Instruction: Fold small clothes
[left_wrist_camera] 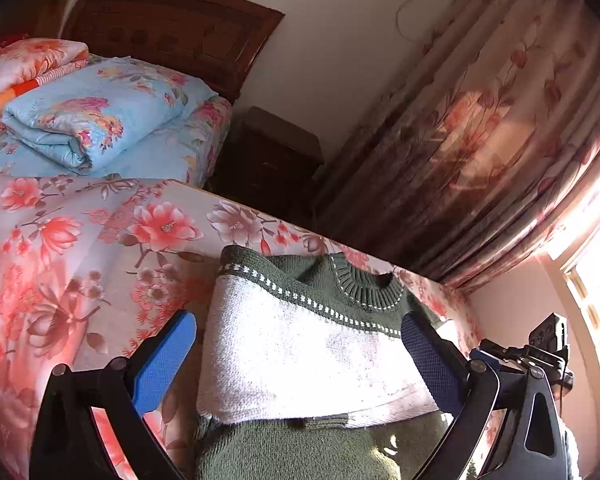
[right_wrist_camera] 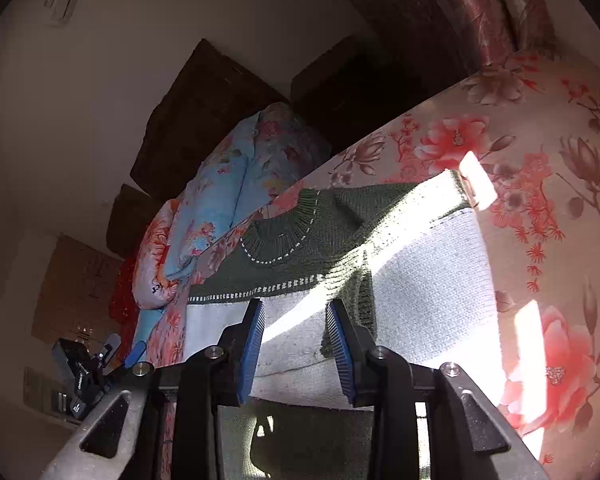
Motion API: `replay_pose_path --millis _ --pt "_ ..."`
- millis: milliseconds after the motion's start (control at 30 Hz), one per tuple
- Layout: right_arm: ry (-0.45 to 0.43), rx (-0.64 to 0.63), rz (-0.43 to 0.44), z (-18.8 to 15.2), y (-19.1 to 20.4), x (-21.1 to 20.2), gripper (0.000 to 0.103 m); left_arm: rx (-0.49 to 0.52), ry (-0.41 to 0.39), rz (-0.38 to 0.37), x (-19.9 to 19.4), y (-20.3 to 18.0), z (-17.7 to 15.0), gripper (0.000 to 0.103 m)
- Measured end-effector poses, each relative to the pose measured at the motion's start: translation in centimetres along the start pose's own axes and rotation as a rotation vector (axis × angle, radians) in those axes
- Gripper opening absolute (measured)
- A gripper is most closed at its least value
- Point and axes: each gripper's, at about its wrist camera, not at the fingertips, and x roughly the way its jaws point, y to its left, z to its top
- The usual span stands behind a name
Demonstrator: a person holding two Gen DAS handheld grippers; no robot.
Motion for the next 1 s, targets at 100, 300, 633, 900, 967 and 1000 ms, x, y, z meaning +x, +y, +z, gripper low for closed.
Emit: replay_pose_path --millis 100,300,633,900,967,1000 --pt "0.083 0.095 0.066 0.5 -1.5 3.6 0.034 0.049 0.061 0.105 3.4 -0.4 -0.2 0.103" --pt "0.123 0.133 0.036 -0.1 -3.2 5.7 0.028 0.041 0.135 0.224 6.3 2.6 -1.9 0.103" --pt "0.191 -0.032 -0.117 -10.1 -3.0 -12.9 0.036 0.008 0.064 0.063 -4.0 4.3 -3.0 0.103" --pt "0.106 0.131 -0.178 -21.2 -8.8 -24.9 0.04 0.072 0.207 0.026 -15.6 6.3 -8.7 0.103" --pt "0.119 0.144 -0.115 -21.8 -9.0 -22.9 0.04 0.054 0.26 0.01 -16.9 7.1 -10.9 0.103" --pt "0.133 0.157 -0.087 -21.9 -9.1 -21.5 0.04 0.046 0.288 0.011 -17.3 7.5 -12.0 0.103"
